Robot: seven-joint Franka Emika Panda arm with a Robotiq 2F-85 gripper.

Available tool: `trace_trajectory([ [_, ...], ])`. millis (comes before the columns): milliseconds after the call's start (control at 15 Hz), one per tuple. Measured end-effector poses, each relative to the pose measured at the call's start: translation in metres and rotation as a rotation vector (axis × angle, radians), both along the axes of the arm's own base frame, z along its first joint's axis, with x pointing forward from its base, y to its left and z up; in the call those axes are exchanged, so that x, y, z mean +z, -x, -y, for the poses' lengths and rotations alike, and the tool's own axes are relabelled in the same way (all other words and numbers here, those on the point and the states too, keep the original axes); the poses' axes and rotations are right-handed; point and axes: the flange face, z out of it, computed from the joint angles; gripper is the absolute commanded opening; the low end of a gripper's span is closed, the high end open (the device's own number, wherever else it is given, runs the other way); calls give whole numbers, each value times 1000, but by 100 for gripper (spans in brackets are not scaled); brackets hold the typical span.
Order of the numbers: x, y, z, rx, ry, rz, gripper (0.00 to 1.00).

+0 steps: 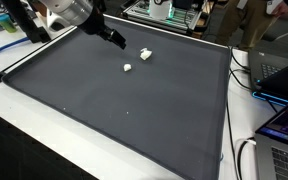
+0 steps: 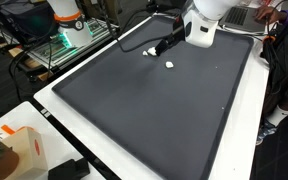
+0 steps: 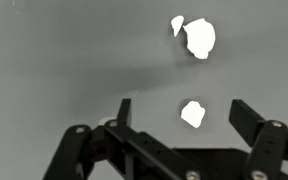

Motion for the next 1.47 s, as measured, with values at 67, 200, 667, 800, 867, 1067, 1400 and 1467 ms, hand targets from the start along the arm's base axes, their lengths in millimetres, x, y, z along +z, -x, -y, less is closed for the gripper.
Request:
trace_trajectory([
  [67, 2, 1, -1, -1, -4, -9, 100],
  [200, 5, 2, -1, -2, -11, -24, 100],
  [667, -4, -2, -6, -2, -25, -33, 100],
  [800, -18, -7, -11, -8, -43, -31, 100],
  [867, -26, -10, -13, -9, -47, -28, 100],
  [1067, -48, -20, -19, -3, -50, -25, 100],
  [1400, -54, -24, -47, 76, 0, -17, 100],
  [1467, -50, -21, -58, 106, 18, -14, 100],
])
